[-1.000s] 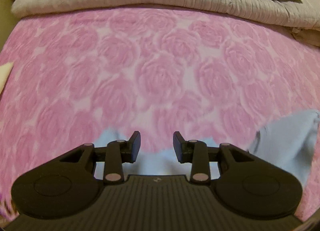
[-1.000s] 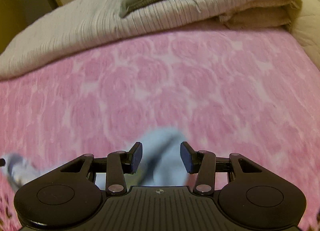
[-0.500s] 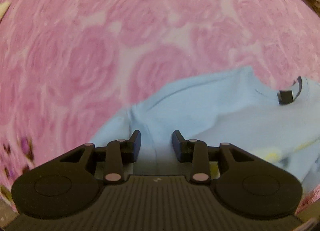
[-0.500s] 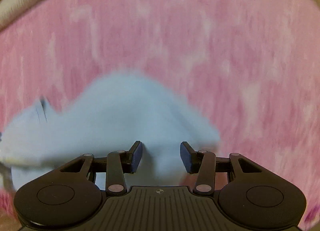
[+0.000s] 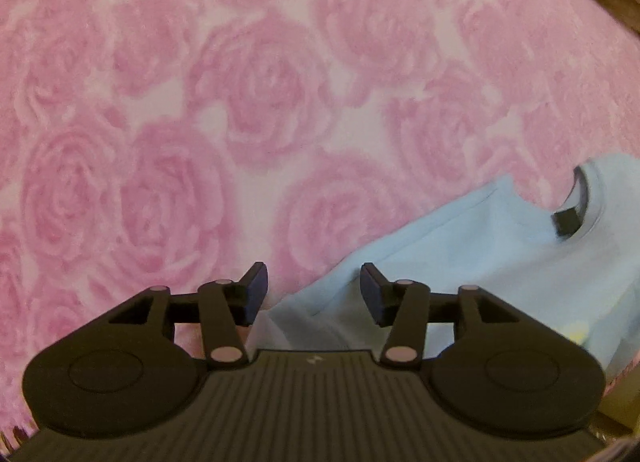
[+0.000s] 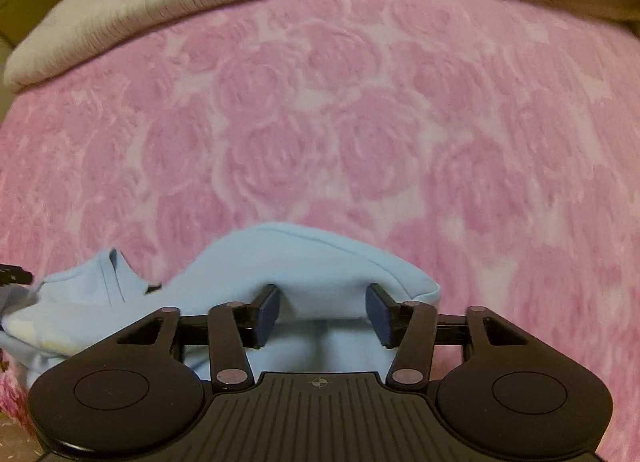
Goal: Fold clothes
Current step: 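Grasp the sweatshirt hem with the left gripper while the right gripper grasps it too, then lift and shake the sweatshirt with both grippers, then lay it flat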
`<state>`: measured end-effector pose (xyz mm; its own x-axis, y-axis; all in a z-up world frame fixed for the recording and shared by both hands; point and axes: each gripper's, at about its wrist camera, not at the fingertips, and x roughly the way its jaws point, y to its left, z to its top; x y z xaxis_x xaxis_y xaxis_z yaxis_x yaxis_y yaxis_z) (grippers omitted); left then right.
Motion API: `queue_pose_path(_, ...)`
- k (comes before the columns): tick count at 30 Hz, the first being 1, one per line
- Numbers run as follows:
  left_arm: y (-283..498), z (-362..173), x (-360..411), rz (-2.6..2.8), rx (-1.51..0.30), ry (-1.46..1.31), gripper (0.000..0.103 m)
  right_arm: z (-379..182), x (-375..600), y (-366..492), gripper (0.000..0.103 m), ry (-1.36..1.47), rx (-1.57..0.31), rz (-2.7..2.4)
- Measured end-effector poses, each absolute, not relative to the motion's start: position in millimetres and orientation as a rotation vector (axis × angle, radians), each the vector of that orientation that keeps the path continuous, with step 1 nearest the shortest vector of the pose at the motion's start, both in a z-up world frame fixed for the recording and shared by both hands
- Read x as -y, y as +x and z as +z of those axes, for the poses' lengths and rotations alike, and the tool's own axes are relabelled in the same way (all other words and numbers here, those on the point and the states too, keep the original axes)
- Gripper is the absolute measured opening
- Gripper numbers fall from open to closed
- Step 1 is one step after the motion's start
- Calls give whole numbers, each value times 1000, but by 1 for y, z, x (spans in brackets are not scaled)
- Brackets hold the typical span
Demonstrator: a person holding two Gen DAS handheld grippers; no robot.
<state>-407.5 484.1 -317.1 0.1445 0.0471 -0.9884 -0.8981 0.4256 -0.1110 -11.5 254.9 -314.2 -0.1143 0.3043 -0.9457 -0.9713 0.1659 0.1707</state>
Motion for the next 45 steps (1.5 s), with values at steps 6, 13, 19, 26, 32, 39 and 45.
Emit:
queue_pose_path(6, -421, -333, -480, 775, -1222, -963, 46, -299, -273, -7, 59, -760, -1107, 1365)
queue_pose_path(13, -436, -336, -476, 791, -1155, -1062, 48, -349, -284, -5, 67, -857, -1221, 1362)
queue_pose_path(19, -438, -328, -479, 806, -1140, -1091, 48, -385, -271, -9, 68, -803, -1344, 1305)
queue_pose_path(26, -445, -324, -472, 728, -1093, -1155, 45, -373, -247, -27, 52, -834, -1338, 1417)
queue_pose_path(32, -433, -298, -468, 704, -1089, -1014, 18, -368, -228, -34, 3, -872, -1250, 1392)
queue_pose_path(39, -424, -225, -480, 775, -912, -815, 9, -313, -231, -24, 2, -780, -985, 1429)
queue_pose_path(45, -387, -159, -550, 883, -720, -554, 9, -246, -288, -19, 1, -644, -696, 1504)
